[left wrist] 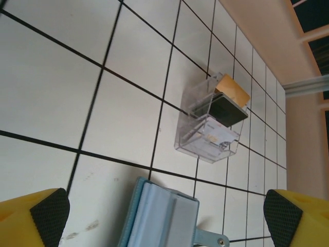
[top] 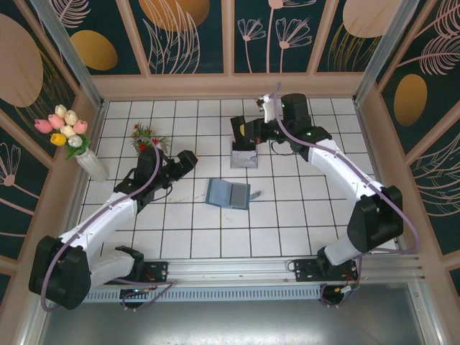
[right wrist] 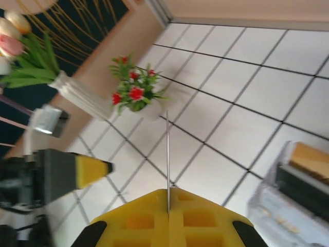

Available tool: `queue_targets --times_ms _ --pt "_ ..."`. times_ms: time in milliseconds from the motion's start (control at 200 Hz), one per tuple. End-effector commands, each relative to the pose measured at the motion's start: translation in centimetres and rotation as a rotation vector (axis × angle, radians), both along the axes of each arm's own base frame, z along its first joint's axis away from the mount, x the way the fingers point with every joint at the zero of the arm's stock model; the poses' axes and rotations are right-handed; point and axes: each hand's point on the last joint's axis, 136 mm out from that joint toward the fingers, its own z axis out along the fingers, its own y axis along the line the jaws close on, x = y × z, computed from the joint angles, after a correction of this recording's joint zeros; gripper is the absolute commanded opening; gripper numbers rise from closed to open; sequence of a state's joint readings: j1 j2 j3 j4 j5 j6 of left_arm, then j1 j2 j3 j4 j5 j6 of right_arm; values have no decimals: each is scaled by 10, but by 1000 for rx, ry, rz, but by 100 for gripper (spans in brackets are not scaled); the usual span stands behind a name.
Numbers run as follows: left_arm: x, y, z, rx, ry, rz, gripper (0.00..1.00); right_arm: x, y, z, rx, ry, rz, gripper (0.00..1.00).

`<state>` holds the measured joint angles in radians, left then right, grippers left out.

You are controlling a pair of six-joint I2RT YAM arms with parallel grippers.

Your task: Take the credit cards out of the card holder

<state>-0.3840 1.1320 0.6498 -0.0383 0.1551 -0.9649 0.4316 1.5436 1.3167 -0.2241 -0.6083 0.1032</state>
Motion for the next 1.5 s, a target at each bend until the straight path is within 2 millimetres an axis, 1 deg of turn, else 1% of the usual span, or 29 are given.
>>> queue_targets --times_ms 0,140,250,370,460,545,686,776,866,1036,1091,1261,1496 --pt "-6 9 -9 38 8 10 99 5 -10 -38 -273 -116 84 0" --pt "-9 7 -18 22 17 0 99 21 -10 -48 -428 -215 173 0" --pt "-9 2 -16 2 4 -25 99 34 -13 -60 -547 -266 238 0" --pt "-7 0 -17 1 8 -32 99 44 -17 -74 -656 -310 298 0" --pt "-5 -1 -19 2 19 -31 99 51 -21 -86 -737 -322 324 0" --pt "-3 -3 -19 2 23 -40 99 50 -22 -99 -815 -317 378 0" --pt "-2 -3 -18 -1 22 -36 99 61 -19 -106 -887 -315 427 0" --pt "-3 -1 -18 0 19 -27 99 60 -19 -120 -945 -269 484 0" --pt "-3 -1 -18 7 15 -28 99 55 -18 -131 -988 -252 539 0" --pt "-1 -4 -19 7 25 -45 99 51 -5 -137 -979 -289 586 0" --pt "0 -5 -21 6 31 -47 99 52 -4 -142 -989 -292 588 0" --pt "-3 -6 -25 5 46 -55 99 62 -9 -163 -1050 -279 583 0" --pt "-5 -4 -24 8 40 -48 99 68 -10 -166 -1072 -305 580 0"
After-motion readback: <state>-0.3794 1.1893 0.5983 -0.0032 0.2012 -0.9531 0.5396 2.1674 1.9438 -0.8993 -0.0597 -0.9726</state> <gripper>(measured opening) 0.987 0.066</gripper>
